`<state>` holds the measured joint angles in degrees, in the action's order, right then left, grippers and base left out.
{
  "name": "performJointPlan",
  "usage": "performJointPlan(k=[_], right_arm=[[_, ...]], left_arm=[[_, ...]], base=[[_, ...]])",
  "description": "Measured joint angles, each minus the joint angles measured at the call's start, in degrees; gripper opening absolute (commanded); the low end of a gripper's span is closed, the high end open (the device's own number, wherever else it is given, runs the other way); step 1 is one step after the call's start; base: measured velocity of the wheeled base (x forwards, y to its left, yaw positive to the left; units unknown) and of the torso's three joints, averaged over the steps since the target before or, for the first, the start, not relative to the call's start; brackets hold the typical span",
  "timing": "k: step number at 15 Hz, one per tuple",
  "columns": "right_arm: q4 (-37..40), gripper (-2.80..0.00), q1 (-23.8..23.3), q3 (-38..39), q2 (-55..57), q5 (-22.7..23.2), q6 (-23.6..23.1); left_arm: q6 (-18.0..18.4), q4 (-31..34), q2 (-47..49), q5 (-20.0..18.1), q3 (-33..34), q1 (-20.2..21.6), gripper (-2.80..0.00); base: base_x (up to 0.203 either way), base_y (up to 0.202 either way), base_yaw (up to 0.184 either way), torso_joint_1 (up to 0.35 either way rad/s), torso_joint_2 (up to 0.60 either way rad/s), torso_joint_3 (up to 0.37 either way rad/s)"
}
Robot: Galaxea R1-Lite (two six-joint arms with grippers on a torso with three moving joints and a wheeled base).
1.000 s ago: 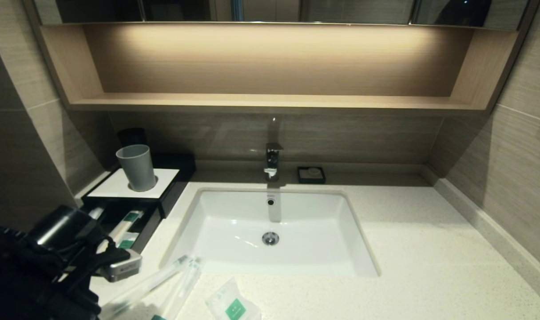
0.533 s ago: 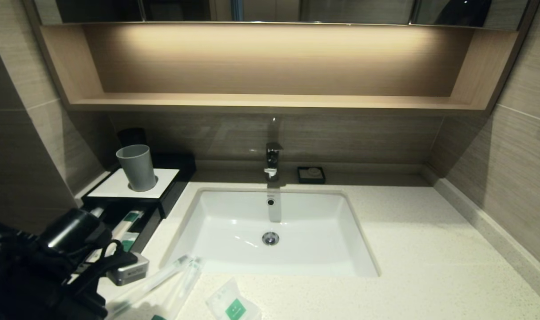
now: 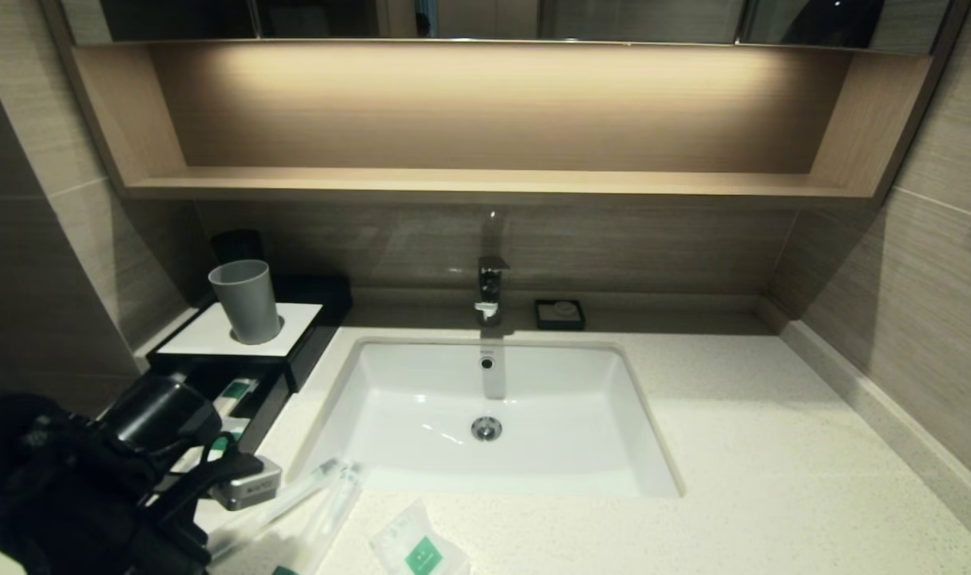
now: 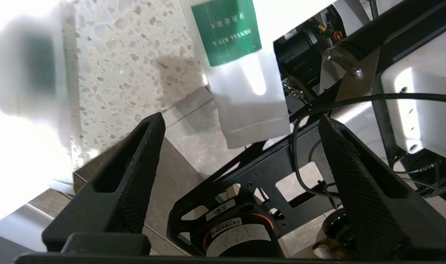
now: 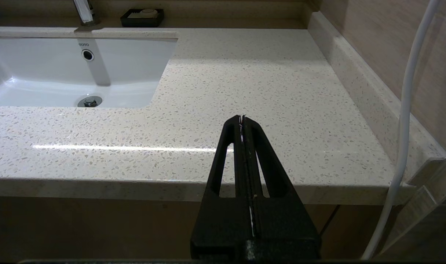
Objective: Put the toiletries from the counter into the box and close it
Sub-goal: Pick up the bathroom toiletry
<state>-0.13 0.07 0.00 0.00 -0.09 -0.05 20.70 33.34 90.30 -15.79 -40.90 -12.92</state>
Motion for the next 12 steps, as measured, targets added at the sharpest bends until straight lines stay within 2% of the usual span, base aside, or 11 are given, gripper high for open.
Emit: performJointPlan(k=[4, 7, 12], right_arm=[[0.00, -2.80, 0.00, 0.00, 0.00, -0.01, 0.00], [-0.02, -2.80, 0.00, 0.00, 0.00, 0.02, 0.02], [0.00, -2.80, 0.00, 0.00, 0.00, -0.01, -0.01]], left_arm=[[0.12, -2.21, 0.04, 0.28, 0.00, -0.16, 0.00], [0.08, -2.61, 0.20, 3.34, 0.12, -0.77, 0.00], [0.09, -5.73, 0.20, 4.33, 1.10, -1.35, 0.00]], base=[[0.000, 0.000, 0.000, 0.000, 0.00, 0.000], [0.000, 0.000, 0.000, 0.000, 0.00, 0.000], [0.000, 0.000, 0.000, 0.000, 0.00, 0.000]])
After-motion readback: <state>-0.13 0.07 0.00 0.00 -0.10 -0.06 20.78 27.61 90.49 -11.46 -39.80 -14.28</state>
